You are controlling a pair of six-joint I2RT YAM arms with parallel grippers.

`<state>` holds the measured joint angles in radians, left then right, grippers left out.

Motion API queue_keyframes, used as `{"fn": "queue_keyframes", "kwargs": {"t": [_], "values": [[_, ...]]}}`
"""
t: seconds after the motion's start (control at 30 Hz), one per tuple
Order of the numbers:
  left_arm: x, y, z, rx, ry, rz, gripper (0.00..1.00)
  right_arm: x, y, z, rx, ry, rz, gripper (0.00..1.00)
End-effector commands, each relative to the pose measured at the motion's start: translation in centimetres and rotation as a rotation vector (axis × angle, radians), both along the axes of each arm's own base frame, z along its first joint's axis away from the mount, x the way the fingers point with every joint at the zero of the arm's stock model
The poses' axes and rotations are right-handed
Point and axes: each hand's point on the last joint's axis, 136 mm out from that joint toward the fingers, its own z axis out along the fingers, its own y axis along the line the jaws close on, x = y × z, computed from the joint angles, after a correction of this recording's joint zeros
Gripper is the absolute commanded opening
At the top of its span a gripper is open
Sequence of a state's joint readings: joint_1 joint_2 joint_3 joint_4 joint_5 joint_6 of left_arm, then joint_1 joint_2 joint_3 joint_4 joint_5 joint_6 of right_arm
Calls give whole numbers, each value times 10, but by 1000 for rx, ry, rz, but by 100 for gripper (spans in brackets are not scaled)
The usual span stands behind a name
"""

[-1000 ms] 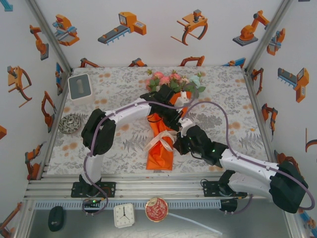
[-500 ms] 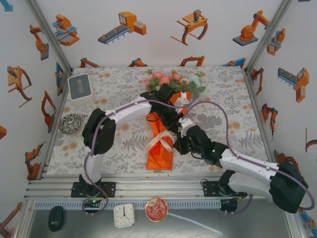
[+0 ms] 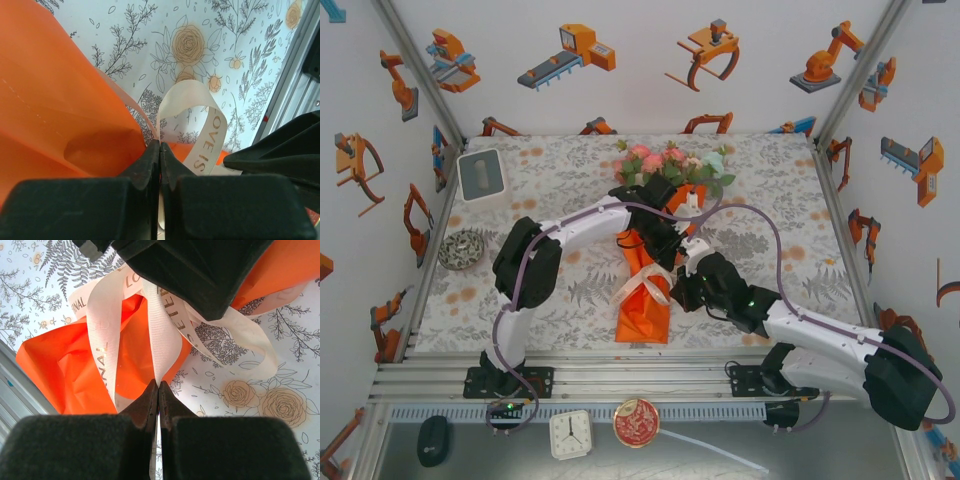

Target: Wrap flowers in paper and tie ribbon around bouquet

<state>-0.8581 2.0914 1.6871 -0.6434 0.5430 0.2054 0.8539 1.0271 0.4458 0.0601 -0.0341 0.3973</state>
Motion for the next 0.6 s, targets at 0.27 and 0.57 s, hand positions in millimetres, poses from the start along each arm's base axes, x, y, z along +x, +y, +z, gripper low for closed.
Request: {"fn": "queue_keyframes", "kwargs": {"t": [0.27, 0.57], "values": [[8, -25, 105, -432, 38, 122, 5, 3, -1, 5, 22, -11, -14, 3], [18, 0, 132, -546, 13, 253, 4, 3, -4, 8, 26, -16, -24, 3]]}}
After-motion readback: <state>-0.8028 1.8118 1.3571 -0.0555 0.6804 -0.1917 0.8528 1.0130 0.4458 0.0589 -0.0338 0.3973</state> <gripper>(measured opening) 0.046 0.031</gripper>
